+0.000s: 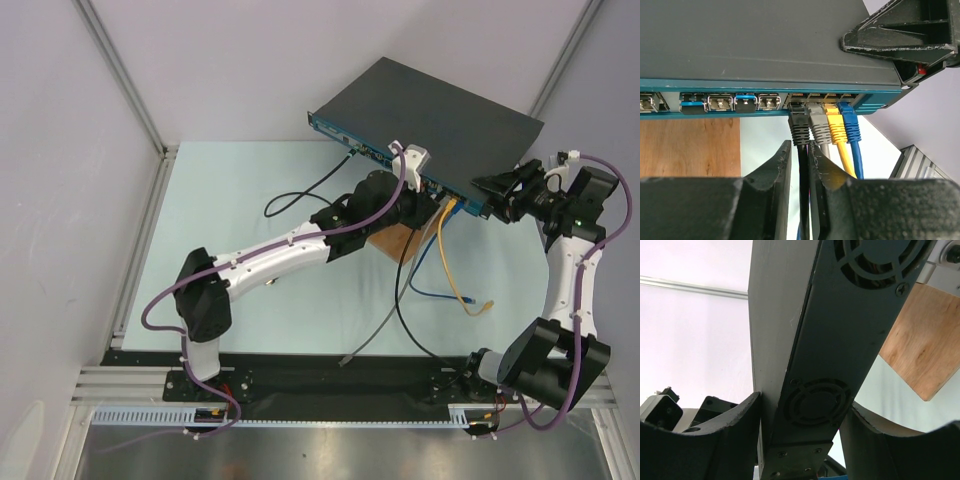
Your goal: Insert the plug into the switch port
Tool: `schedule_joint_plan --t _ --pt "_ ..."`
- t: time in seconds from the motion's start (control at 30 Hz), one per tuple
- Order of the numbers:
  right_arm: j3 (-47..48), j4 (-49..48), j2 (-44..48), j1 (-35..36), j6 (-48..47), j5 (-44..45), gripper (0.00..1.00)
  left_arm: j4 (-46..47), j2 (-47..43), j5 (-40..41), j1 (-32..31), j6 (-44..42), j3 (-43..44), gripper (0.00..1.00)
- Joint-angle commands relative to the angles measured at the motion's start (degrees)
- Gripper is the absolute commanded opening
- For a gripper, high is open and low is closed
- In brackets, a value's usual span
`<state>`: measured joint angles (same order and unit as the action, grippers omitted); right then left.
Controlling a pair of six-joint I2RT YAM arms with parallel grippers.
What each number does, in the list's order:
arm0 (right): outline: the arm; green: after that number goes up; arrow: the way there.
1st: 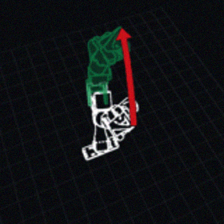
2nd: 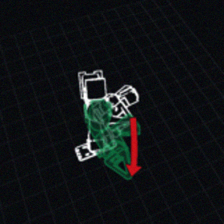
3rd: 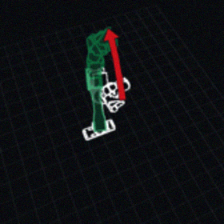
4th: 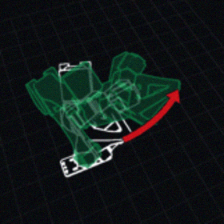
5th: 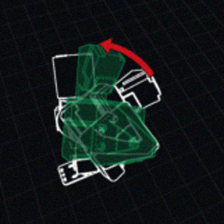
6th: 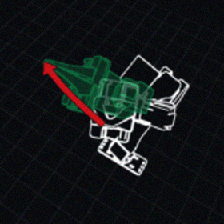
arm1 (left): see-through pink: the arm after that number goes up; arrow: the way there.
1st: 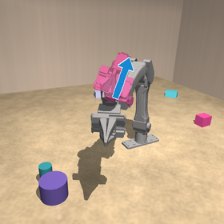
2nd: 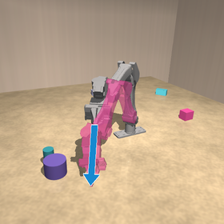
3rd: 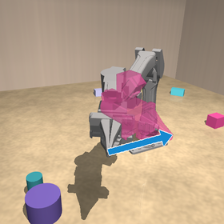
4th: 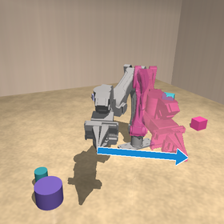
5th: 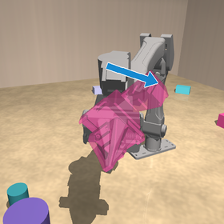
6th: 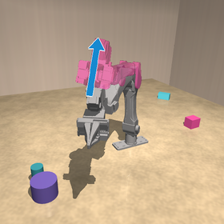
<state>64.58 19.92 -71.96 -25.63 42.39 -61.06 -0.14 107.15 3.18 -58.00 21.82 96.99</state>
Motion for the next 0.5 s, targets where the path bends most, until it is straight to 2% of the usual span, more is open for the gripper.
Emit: schedule_joint_plan --t 0.0,0.2,0.3,0.47 --pt "1.17 1.79 -0.72 3.13 -8.20 -4.77 0.00 7.26 -0.36 2.44 1.31 -0.38 -1.36 0.23" --pt "1.52 2.05 -0.63 2.60 -8.73 -4.86 0.00 5.86 -3.09 2.09 1.31 -0.55 -5.40 0.28" --pt "1.43 2.14 -0.63 2.60 -8.99 -4.95 0.00 5.50 -4.41 2.45 1.13 -0.55 -7.08 0.27" --pt "0.73 1.70 -0.20 2.51 -8.73 -4.68 0.00 6.29 -4.15 2.71 0.87 -1.17 -6.65 0.00"
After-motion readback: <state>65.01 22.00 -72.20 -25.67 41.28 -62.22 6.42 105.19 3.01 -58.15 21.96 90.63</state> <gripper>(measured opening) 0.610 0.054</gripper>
